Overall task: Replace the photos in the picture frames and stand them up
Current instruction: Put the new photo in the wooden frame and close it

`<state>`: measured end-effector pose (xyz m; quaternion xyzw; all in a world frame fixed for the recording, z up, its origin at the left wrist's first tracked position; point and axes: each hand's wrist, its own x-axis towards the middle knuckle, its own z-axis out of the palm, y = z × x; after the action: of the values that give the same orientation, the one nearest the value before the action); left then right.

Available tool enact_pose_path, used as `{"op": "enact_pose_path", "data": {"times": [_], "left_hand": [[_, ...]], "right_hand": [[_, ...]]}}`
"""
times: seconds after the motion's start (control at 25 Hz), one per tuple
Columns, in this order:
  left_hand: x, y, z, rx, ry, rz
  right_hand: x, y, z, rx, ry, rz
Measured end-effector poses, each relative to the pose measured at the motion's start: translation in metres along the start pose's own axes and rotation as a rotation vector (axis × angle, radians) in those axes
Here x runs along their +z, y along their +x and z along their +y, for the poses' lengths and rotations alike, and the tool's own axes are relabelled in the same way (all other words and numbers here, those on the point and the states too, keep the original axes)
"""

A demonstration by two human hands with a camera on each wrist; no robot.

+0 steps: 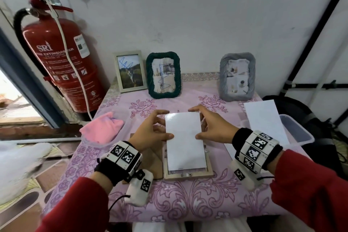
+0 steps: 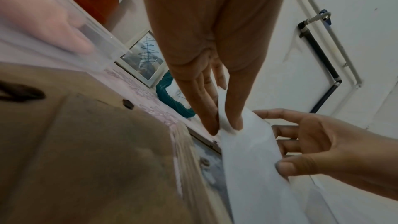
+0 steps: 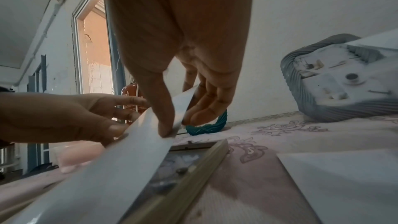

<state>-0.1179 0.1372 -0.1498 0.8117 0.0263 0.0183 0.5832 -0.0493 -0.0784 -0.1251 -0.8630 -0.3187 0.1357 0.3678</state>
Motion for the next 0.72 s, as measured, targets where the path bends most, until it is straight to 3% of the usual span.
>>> {"op": "enact_pose_path", "data": {"times": [0.28,0.48,0.72], "left_hand": [[0.002,-0.002,-0.014,-0.002,0.362,-0.062],[0.001,-0.003,-0.019,-0.02,0.46,-0.058],[0.0,-0.002,-0.027,-0.096,0.624,-0.156]], "right_hand": [[0.011,-0.001,0.014,-0.002,-0.101,-0.02],[0.015,-0.002,0.025,0.008,-0.159,-0.054],[0.018,0.001,0.03,0.054,-0.209,-0.106]]}}
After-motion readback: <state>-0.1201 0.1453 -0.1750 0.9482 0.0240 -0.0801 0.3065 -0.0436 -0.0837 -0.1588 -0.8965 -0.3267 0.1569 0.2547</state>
